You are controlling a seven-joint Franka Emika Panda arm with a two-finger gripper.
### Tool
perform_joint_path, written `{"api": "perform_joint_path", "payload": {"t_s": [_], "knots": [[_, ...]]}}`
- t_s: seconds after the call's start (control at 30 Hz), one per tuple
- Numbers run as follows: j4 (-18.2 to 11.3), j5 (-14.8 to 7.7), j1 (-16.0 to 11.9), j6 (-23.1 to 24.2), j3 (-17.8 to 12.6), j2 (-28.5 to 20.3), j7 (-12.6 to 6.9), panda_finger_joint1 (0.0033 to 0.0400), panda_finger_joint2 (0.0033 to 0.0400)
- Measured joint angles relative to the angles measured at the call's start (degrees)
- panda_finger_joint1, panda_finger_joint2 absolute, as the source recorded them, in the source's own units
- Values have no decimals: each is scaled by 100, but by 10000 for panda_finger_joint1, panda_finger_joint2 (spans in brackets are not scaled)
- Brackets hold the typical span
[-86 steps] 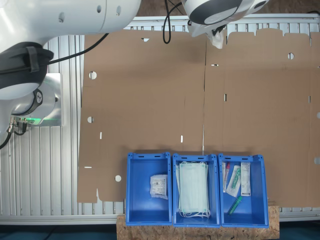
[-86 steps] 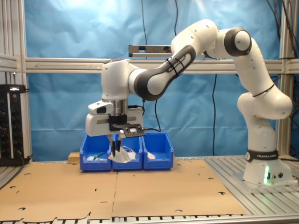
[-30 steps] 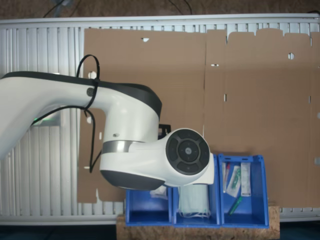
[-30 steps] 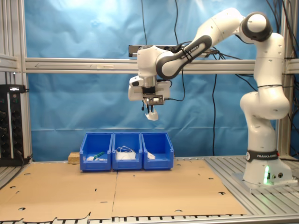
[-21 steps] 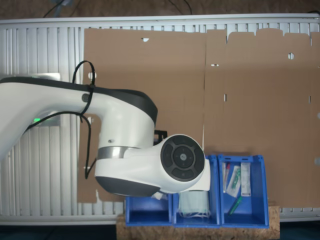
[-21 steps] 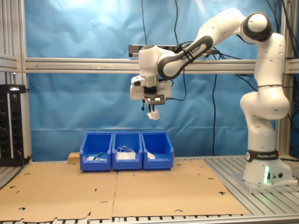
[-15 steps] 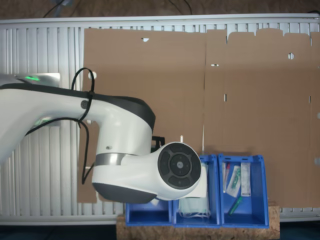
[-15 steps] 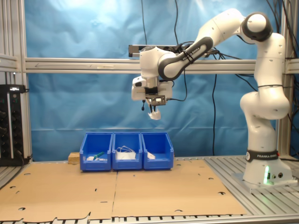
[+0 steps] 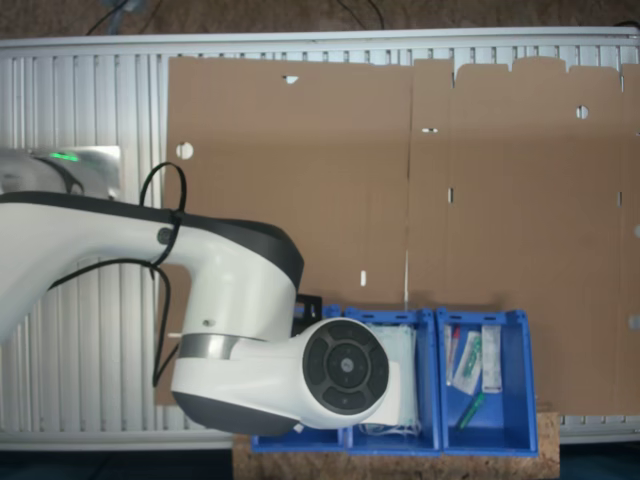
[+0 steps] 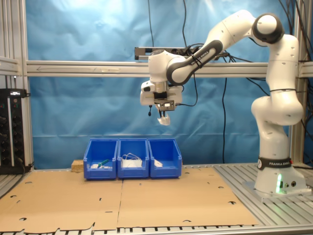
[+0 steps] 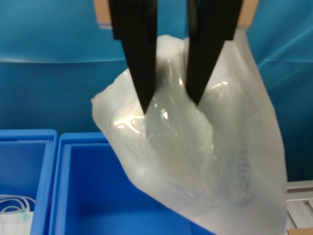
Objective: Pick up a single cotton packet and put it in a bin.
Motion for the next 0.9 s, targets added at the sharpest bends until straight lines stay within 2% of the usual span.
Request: {"api": "perform_joint_path", "payload": {"t_s": [0.43, 0.9], "knots": [[0, -32, 5, 35, -12, 0, -2, 40, 40], [0, -39, 5, 47, -12, 0, -108, 40, 40]]}}
